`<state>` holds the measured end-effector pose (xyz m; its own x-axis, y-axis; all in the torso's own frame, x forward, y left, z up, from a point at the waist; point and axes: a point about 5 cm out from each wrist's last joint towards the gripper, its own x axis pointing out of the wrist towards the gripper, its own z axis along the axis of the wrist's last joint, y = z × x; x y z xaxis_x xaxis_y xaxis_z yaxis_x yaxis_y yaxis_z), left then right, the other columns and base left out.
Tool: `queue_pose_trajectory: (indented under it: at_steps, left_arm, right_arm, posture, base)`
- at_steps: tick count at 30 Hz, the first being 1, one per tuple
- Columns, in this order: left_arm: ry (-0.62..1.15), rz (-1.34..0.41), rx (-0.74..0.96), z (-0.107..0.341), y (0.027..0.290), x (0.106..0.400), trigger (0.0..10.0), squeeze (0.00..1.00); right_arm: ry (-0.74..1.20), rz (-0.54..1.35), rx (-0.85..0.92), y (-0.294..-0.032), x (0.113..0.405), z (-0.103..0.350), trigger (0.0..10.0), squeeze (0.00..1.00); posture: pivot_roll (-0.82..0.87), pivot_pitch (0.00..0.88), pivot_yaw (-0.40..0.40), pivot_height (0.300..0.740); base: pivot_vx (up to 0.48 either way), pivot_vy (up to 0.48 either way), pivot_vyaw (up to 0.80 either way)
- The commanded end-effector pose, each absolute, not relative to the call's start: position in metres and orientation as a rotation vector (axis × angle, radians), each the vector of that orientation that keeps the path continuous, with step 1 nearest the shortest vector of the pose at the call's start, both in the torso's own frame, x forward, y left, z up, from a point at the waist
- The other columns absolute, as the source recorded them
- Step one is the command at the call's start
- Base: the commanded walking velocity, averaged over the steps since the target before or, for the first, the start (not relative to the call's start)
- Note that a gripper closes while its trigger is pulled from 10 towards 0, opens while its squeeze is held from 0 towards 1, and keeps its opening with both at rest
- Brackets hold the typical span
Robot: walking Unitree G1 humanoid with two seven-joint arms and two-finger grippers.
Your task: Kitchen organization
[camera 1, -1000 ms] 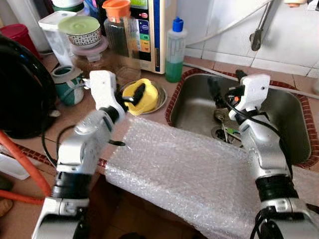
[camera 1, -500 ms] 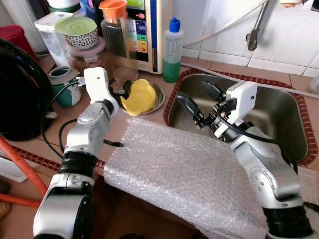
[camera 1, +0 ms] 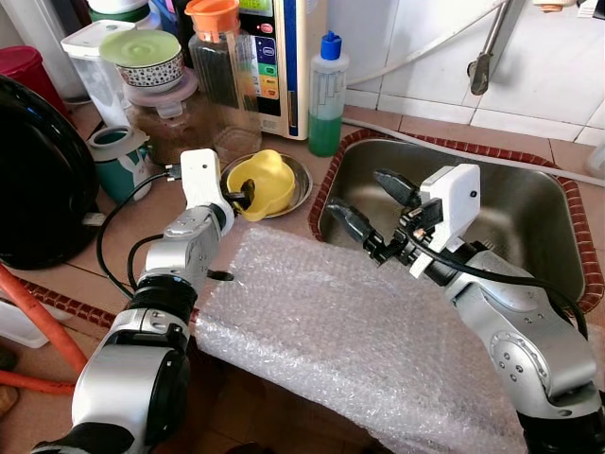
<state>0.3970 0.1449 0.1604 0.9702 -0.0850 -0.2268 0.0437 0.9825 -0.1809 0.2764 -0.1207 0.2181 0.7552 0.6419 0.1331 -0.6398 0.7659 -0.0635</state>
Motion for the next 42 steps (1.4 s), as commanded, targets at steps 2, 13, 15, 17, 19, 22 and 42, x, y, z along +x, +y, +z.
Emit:
queue_pose_trajectory:
  at_steps: [2,13,15,17,19,22,42]
  left_arm:
    - [0.234,-0.068,-0.179,0.162,0.145,0.398,0.0,0.0]
    - [0.232,-0.049,-0.168,0.163,0.152,0.4,0.0,0.0]
    - [0.233,-0.046,-0.165,0.163,0.153,0.4,0.0,0.0]
    - [0.234,-0.044,-0.163,0.163,0.153,0.4,0.0,0.0]
    - [0.231,-0.039,-0.159,0.163,0.154,0.4,0.0,0.0]
    - [0.227,-0.032,-0.16,0.164,0.155,0.4,0.0,0.0]
    - [0.128,-0.021,-0.054,0.174,0.155,0.399,10.0,0.0]
  right_arm:
    - [-0.157,0.726,-0.036,-0.115,0.273,0.221,10.0,0.0]
    - [-0.153,0.73,-0.038,-0.113,0.275,0.22,10.0,0.0]
    - [-0.154,0.73,-0.039,-0.113,0.275,0.22,10.0,0.0]
    - [-0.154,0.73,-0.039,-0.113,0.276,0.22,10.0,0.0]
    - [-0.155,0.728,-0.04,-0.112,0.276,0.22,10.0,0.0]
    - [-0.155,0.728,-0.04,-0.112,0.277,0.22,10.0,0.0]
    - [-0.15,0.721,-0.035,-0.111,0.28,0.218,10.0,0.0]
  posture:
    - [-0.07,0.1,0.06,0.74]
    - [-0.06,0.09,0.062,0.74]
    - [-0.06,0.087,0.061,0.74]
    - [-0.06,0.085,0.061,0.74]
    - [-0.06,0.085,0.06,0.74]
    - [-0.05,0.086,0.059,0.74]
    - [-0.05,0.088,0.055,0.74]
  base:
    - [0.0,0.0,0.0]
    - [0.0,0.0,0.0]
    - [0.0,0.0,0.0]
    - [0.0,0.0,0.0]
    - [0.0,0.0,0.0]
    - [0.0,0.0,0.0]
    - [0.0,0.0,0.0]
